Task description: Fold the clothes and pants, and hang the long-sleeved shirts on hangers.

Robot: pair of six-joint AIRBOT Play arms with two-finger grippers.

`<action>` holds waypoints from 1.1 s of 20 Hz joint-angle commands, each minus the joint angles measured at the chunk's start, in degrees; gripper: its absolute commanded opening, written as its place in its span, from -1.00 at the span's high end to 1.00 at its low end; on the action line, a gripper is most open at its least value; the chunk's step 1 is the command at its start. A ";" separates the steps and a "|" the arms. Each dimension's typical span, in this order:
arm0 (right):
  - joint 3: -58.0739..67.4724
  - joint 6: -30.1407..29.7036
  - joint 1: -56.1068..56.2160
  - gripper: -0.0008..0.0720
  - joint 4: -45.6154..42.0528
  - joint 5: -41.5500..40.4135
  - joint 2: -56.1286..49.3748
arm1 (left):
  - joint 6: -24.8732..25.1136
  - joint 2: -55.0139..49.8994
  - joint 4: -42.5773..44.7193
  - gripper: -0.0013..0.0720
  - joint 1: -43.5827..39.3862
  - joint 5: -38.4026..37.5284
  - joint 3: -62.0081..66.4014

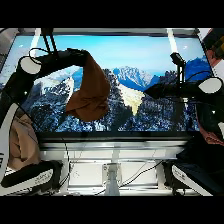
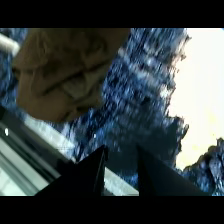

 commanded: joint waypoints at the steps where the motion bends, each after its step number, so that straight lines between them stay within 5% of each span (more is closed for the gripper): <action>1: -1.01 -1.25 1.64 0.36 3.26 -7.78 -3.08 | 0.02 -1.01 -0.07 0.93 0.04 -1.75 -0.02; 14: -1.01 -1.29 11.63 0.36 2.78 -13.79 -10.34 | 0.04 -15.06 -8.26 0.92 -7.45 3.28 0.00; 15: -1.01 -1.31 11.61 0.36 1.99 -13.77 -10.32 | 0.07 -15.54 -8.22 0.83 -9.09 5.79 0.00; 16: -1.01 -1.29 11.61 0.36 0.87 -13.70 -10.32 | 0.09 -15.67 -7.91 0.33 -10.21 7.10 0.00; 17: -1.01 -1.29 11.61 0.36 -0.11 -13.68 -10.32 | 1.05 -15.43 -7.26 -0.61 -10.80 7.23 0.00; 18: -1.01 -1.27 11.61 0.36 -0.96 -13.70 -10.32 | 2.08 -14.91 -6.19 -0.94 -10.91 6.71 0.00; 22: -1.01 -1.25 11.61 0.36 -1.51 -13.73 -10.19 | 1.92 -7.91 0.63 -0.94 -6.47 -3.41 0.00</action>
